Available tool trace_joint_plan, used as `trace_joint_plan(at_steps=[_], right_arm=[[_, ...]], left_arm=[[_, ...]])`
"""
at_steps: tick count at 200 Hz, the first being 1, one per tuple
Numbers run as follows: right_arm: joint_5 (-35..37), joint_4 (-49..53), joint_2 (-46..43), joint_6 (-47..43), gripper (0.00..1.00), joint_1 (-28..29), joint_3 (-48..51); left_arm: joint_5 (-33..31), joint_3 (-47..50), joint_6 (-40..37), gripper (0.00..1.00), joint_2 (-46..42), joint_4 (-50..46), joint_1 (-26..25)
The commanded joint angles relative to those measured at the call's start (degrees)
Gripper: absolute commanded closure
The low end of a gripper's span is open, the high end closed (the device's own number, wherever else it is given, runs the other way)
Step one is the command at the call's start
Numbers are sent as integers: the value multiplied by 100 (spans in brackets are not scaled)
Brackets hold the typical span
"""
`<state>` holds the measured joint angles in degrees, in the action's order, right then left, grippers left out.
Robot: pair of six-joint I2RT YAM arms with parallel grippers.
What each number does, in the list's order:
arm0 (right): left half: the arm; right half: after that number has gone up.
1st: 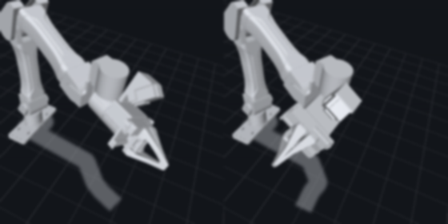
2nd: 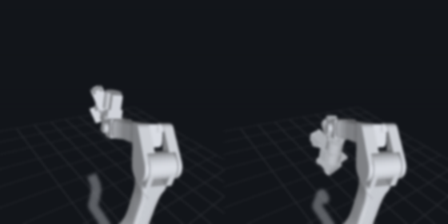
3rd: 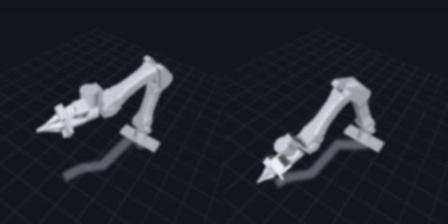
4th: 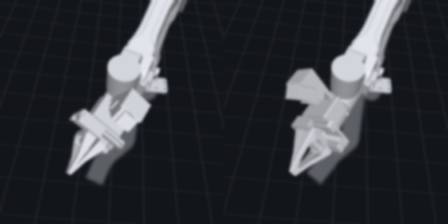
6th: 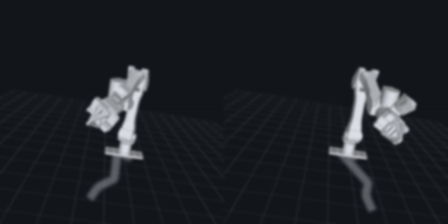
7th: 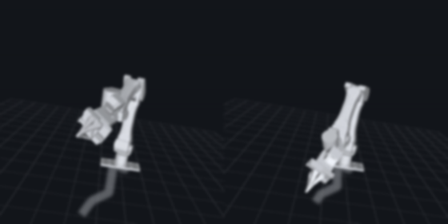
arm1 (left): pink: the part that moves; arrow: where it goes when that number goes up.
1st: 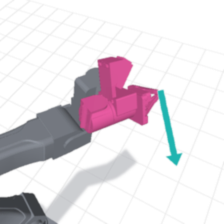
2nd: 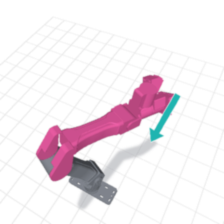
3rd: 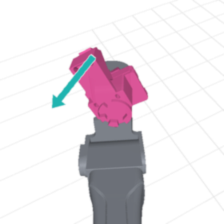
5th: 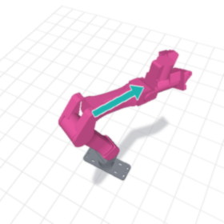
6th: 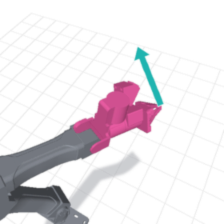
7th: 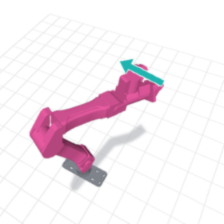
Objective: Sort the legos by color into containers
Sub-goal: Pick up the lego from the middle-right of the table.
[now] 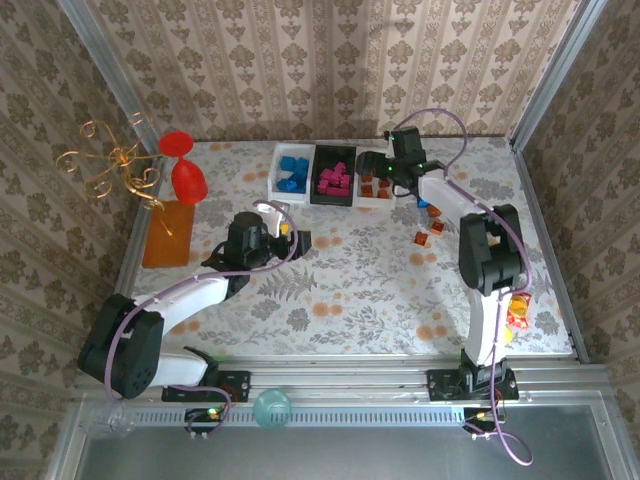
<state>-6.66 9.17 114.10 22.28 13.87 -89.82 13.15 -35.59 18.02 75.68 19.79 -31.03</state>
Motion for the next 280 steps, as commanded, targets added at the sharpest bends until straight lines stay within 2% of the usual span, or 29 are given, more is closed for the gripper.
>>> trace_joint_plan(at_steps=[1, 39, 72, 126, 183, 249, 280], right_arm=[[216, -125, -914, -285, 9, -35, 737], [594, -108, -2139, -633, 7, -39, 2310], [1053, -30, -3142, -543, 2, -49, 3408], [1753, 6, -4333, -264, 0, -60, 4669], [1661, -10, -4154, 168, 0, -50, 5183], [1670, -49, -3583, 496, 2, 166, 5116], [1911, -149, -3171, 562, 4, 229, 5045]], left_arm=[[184, 45, 88, 26, -19, 133, 26], [568, 9, 62, 26, 151, 358, -15], [856, -69, -106, 25, 447, 555, -197], [630, -114, -220, 11, 725, 570, -391], [862, -252, -214, 0, 997, 560, -461], [906, -400, -99, 0, 1290, 565, -560], [944, -422, -29, 0, 1361, 588, -554]])
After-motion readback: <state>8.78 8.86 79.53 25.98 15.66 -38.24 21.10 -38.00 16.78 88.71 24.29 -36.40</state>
